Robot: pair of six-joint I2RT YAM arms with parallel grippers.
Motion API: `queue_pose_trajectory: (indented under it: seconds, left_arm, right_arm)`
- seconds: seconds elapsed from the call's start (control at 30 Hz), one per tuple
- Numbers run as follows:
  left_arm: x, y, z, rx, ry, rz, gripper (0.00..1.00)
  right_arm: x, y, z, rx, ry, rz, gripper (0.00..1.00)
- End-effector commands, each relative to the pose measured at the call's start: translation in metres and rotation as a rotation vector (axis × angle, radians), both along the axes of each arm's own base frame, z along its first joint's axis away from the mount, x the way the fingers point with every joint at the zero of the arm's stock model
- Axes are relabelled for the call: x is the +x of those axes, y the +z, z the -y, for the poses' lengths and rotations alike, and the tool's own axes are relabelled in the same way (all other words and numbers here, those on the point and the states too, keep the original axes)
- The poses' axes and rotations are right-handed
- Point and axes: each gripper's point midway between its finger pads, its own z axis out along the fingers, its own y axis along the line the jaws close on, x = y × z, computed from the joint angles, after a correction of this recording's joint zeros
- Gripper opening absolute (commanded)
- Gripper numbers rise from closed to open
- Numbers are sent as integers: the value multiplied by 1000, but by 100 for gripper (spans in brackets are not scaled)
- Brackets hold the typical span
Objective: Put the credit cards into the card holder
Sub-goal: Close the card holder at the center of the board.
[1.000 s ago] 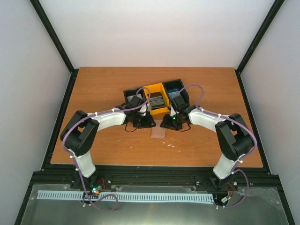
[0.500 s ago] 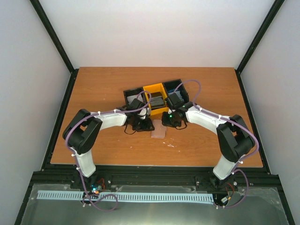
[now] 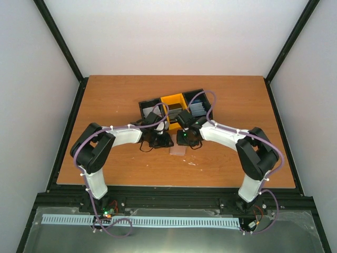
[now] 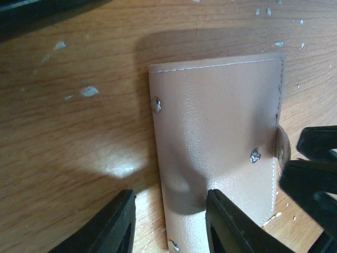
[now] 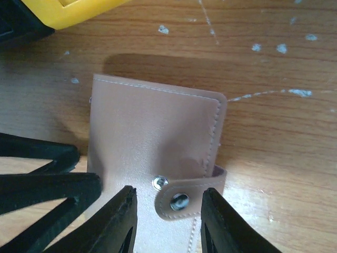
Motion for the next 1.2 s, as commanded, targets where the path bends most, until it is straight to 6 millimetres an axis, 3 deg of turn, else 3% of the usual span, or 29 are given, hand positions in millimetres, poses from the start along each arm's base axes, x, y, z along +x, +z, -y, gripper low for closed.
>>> queue_pose_trajectory:
  seconds: [0.0,0.37,0.67,0.83,1.03,1.17]
  left_arm:
    - [2,-1,-2,10,57,-15,39]
    - [0,0,-1,-61,167,-68,39]
    - [-7,-8,-18,-72,220,-89,40]
    - [-14,-14,-25,-95,218,-115,39]
    - [-17,-16,-30,-103,205,-115,39]
    - [-19,-18,-31,-108,199,-120,39]
  right_arm:
    - [9,1,1,-161,1,42,34]
    - [8,-2,15,-368,-32,58,26]
    - [5,-11,-9,-335,-11,64,30]
    - [0,-17,-8,-390,-42,65,27]
    - [1,-7,-3,-434,-82,98,17]
    - [3,2,-1,-467,-87,119,18]
